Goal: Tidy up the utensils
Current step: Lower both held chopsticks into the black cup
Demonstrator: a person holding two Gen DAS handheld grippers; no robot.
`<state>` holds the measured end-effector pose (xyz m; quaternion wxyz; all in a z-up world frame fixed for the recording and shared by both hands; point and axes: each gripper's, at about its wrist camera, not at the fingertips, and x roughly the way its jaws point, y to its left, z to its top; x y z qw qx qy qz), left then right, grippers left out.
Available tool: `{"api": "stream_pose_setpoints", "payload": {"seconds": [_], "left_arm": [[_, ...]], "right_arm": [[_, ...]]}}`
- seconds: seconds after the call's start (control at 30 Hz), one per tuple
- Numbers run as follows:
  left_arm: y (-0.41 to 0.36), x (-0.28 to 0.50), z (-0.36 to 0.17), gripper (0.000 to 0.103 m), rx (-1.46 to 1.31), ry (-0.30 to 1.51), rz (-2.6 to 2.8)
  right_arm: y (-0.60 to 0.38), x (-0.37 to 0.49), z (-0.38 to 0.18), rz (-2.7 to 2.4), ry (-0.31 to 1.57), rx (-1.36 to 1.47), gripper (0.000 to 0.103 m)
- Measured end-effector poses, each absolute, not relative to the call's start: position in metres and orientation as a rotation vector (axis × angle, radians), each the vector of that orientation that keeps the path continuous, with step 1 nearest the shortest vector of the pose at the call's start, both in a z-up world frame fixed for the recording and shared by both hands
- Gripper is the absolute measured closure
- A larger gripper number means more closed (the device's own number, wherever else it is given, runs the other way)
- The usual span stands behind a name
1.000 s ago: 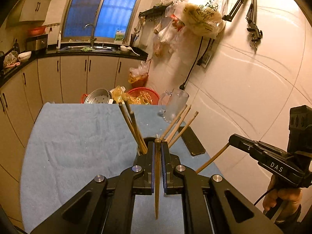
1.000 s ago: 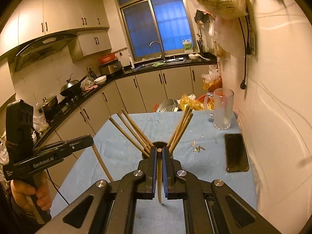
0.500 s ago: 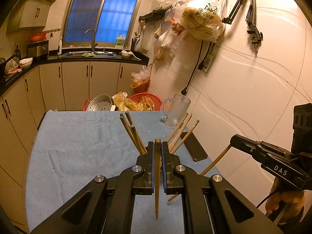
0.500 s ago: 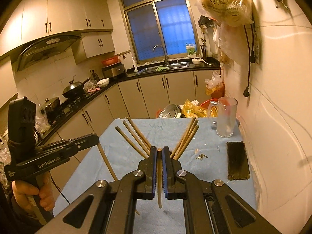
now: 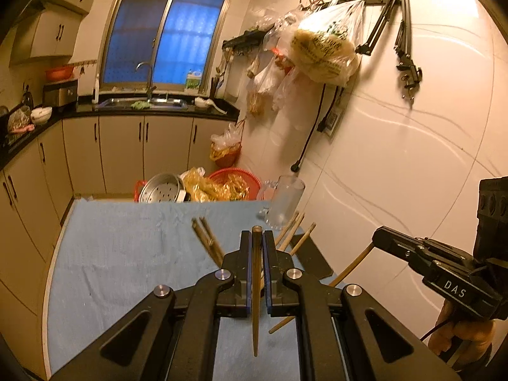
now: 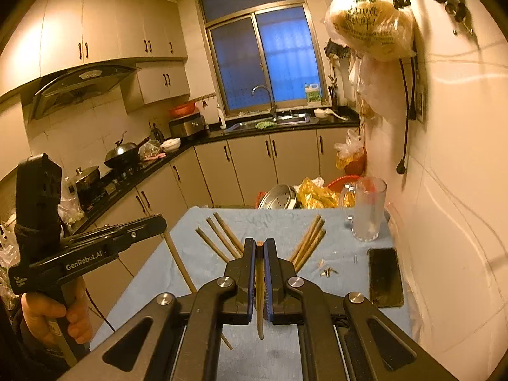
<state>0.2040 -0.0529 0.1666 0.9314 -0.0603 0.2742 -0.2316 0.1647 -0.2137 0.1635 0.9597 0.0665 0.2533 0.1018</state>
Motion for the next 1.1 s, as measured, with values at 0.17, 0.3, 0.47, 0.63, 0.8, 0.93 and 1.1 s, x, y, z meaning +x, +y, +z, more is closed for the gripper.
{"api": "stream_pose_setpoints", "payload": {"seconds": [0.17, 0.3, 0.47, 0.63, 0.8, 0.93, 1.1], "left_arm": [[-0.059, 0.208, 0.19, 0.097, -0.108, 0.503, -0.464], [-0.061, 0.218, 0.204, 0.097, -0.116, 0.464, -0.441], [-0.066, 0.233, 0.203, 0.097, -0.124, 0.438, -0.406], [-0.067, 0.251, 0.187, 0.097, -0.137, 0.453, -0.381], [-0.068, 0.265, 0.167, 0.097, -0.132, 0.482, -0.377], [-0.072, 0.272, 0.152, 0.097, -0.123, 0.508, -0.383], [-0.08, 0.273, 0.129, 0.097, -0.099, 0.548, -0.388]], "right_arm": [[-0.209, 0.167, 0.189, 0.197, 0.462, 0.11, 0.097], [-0.204, 0.174, 0.214, 0.185, 0.404, 0.087, 0.097], [-0.198, 0.203, 0.229, 0.167, 0.374, 0.076, 0.097], [-0.199, 0.235, 0.216, 0.169, 0.396, 0.088, 0.097], [-0.203, 0.26, 0.191, 0.185, 0.429, 0.115, 0.097], [-0.204, 0.272, 0.173, 0.185, 0.449, 0.118, 0.097], [-0.199, 0.281, 0.153, 0.187, 0.482, 0.099, 0.097]]}}
